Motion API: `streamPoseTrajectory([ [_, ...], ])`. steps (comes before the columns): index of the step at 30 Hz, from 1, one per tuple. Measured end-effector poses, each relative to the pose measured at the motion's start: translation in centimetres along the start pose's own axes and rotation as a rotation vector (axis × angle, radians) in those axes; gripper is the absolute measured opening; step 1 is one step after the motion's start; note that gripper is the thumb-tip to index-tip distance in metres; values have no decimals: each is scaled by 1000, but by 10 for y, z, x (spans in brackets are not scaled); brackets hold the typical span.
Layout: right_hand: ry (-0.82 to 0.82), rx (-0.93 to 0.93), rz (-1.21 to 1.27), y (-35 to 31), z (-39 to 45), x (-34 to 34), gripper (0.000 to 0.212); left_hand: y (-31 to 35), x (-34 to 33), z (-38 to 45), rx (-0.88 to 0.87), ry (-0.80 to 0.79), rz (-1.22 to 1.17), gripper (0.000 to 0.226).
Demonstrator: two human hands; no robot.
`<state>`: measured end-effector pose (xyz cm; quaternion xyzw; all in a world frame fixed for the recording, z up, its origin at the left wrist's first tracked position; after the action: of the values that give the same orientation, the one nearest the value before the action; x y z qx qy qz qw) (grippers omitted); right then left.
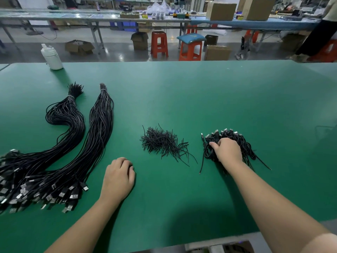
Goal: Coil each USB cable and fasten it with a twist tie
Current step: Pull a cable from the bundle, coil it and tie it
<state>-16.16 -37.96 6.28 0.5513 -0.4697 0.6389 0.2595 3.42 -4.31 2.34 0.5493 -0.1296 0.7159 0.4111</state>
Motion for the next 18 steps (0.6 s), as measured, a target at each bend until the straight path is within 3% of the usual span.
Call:
streamPoseTrajectory([
  [8,14,39,-47,-11,-3,5,50,-3,-4,0,-3,9,-20,30],
  [12,74,274,-100,-34,-10,5,33,-4,-4,0,-4,22,-25,30],
  [15,-70,459,-116,-52,-21,-10,28,-3,-2,-1,-8,30,-27,31],
  [18,-161,483,-359,-51,-26,-22,36,-2,-2,-1,-9,32,-25,31],
])
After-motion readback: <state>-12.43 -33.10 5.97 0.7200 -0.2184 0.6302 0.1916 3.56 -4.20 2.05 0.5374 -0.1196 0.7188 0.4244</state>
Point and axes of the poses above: each hand's wrist, its own z-axis towards the middle knuckle, its own x-axis out of the back of the hand, y = z × x, the point moved 6 cm from there along z, towards the middle knuckle, and after that the axes turned 1 degree about -z, right-handed, at the moved point
